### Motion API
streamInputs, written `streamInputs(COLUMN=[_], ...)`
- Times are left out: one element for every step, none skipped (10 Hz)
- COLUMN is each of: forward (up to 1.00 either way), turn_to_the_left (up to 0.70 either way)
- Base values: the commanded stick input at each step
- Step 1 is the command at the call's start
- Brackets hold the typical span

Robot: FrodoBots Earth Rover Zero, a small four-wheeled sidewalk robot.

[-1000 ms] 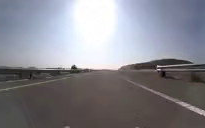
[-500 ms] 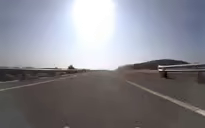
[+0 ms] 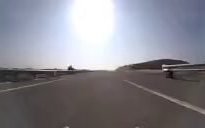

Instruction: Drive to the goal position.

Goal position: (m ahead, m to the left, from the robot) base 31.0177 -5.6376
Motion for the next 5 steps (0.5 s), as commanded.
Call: streamInputs(forward=[1.00, 1.00, 1.00, 1.00, 1.00], turn_to_the_left=[0.00, 0.00, 0.00, 0.00, 0.00])
